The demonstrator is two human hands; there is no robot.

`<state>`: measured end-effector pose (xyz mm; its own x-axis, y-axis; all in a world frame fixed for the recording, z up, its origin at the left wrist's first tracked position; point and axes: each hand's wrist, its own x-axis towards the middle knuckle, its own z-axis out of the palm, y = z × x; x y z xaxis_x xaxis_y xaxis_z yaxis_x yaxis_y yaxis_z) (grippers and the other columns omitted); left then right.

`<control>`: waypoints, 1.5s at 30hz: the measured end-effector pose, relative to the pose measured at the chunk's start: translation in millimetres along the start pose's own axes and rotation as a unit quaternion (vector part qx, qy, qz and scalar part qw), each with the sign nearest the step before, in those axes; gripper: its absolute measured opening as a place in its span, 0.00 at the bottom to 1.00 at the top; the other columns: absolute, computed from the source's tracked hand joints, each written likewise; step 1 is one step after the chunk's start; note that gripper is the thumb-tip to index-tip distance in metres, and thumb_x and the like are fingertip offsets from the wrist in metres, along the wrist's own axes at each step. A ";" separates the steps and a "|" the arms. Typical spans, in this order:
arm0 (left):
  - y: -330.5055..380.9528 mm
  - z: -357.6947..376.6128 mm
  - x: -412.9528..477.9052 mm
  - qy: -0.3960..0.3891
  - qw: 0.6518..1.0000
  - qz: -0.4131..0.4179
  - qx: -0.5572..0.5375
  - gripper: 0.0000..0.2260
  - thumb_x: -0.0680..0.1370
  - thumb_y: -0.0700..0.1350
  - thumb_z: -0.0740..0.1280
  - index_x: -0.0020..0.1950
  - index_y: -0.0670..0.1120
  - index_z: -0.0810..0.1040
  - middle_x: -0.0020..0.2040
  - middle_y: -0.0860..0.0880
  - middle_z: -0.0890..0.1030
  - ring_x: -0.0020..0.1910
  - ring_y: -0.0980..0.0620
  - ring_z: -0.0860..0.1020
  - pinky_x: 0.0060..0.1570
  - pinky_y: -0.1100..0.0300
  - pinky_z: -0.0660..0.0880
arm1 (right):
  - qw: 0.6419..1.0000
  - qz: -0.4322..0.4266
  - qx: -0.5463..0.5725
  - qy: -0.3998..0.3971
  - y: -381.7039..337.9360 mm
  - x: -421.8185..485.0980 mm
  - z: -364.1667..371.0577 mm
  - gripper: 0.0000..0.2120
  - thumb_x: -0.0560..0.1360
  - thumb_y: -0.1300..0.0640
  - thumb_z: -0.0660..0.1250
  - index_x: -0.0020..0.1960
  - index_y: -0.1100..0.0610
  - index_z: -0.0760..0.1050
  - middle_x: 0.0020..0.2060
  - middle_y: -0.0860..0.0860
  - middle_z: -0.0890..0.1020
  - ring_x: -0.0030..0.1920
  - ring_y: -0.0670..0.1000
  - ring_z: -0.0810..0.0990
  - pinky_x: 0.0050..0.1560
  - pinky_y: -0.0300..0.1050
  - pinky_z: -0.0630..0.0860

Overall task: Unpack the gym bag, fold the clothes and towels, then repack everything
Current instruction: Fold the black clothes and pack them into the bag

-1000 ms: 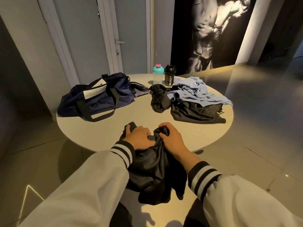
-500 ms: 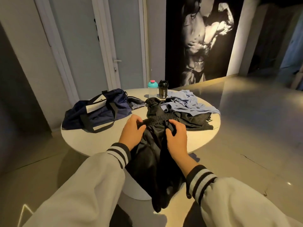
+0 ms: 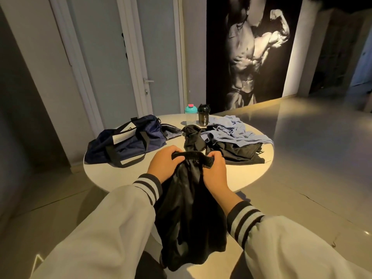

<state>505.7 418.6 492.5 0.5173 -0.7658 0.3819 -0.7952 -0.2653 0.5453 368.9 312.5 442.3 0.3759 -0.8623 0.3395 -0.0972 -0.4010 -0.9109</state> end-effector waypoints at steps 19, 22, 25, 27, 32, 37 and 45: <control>-19.4 -4.4 48.2 -0.023 0.996 0.048 0.067 0.06 0.79 0.53 0.70 0.53 0.54 0.79 0.51 0.52 0.81 0.55 0.49 0.74 0.54 0.52 0.72 | 0.970 -0.034 -0.217 -0.107 -13.5 67.0 22.4 0.13 0.81 0.47 0.63 0.61 0.49 0.81 0.58 0.50 0.83 0.59 0.55 0.79 0.60 0.55 0.76; -25.8 0.3 51.5 -0.016 0.991 0.027 0.130 0.09 0.79 0.57 0.69 0.56 0.55 0.80 0.52 0.51 0.81 0.56 0.48 0.73 0.57 0.51 0.70 | 0.948 -0.050 -0.284 -0.131 -13.3 71.3 27.9 0.12 0.81 0.48 0.63 0.61 0.47 0.81 0.57 0.51 0.83 0.61 0.57 0.78 0.60 0.57 0.76; -28.5 5.5 50.1 -0.018 0.993 0.028 0.115 0.09 0.79 0.54 0.69 0.57 0.53 0.80 0.50 0.51 0.79 0.54 0.49 0.74 0.54 0.53 0.70 | 0.934 -0.057 -0.323 -0.143 -7.9 68.6 28.8 0.15 0.80 0.46 0.64 0.65 0.45 0.78 0.61 0.53 0.79 0.65 0.58 0.74 0.63 0.60 0.73; -29.5 6.7 48.8 -0.051 0.995 0.041 0.072 0.08 0.80 0.52 0.69 0.56 0.52 0.79 0.48 0.52 0.78 0.51 0.50 0.74 0.49 0.56 0.69 | 0.930 -0.059 -0.329 -0.151 -2.8 65.8 26.1 0.19 0.80 0.44 0.62 0.69 0.45 0.75 0.68 0.51 0.75 0.72 0.57 0.68 0.72 0.66 0.61; -27.3 10.6 42.3 -0.123 0.990 0.060 0.029 0.04 0.80 0.51 0.69 0.53 0.54 0.76 0.49 0.52 0.80 0.50 0.49 0.78 0.51 0.55 0.74 | 0.921 -0.027 -0.309 -0.235 1.9 61.3 17.6 0.17 0.83 0.48 0.55 0.71 0.43 0.69 0.68 0.48 0.76 0.72 0.54 0.68 0.73 0.70 0.36; -26.2 23.8 32.2 -0.093 0.994 0.023 0.058 0.08 0.79 0.57 0.69 0.54 0.56 0.77 0.51 0.51 0.82 0.48 0.48 0.79 0.47 0.55 0.74 | 0.929 -0.037 -0.305 -0.208 8.0 51.2 0.2 0.11 0.82 0.51 0.59 0.61 0.50 0.76 0.57 0.51 0.81 0.61 0.57 0.76 0.65 0.56 0.67; -15.4 30.7 13.7 -0.171 0.978 0.007 0.122 0.13 0.78 0.60 0.68 0.55 0.52 0.79 0.53 0.47 0.82 0.51 0.45 0.78 0.54 0.49 0.77 | 0.927 -0.087 -0.355 -0.081 21.1 22.3 -31.9 0.13 0.83 0.55 0.60 0.64 0.51 0.77 0.56 0.54 0.77 0.53 0.60 0.78 0.53 0.56 0.75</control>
<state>515.3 394.3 466.4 0.4034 -0.9102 0.0944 -0.8747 -0.3533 0.3319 345.8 274.9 438.1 0.5706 -0.7312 0.3740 -0.5835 -0.6814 -0.4420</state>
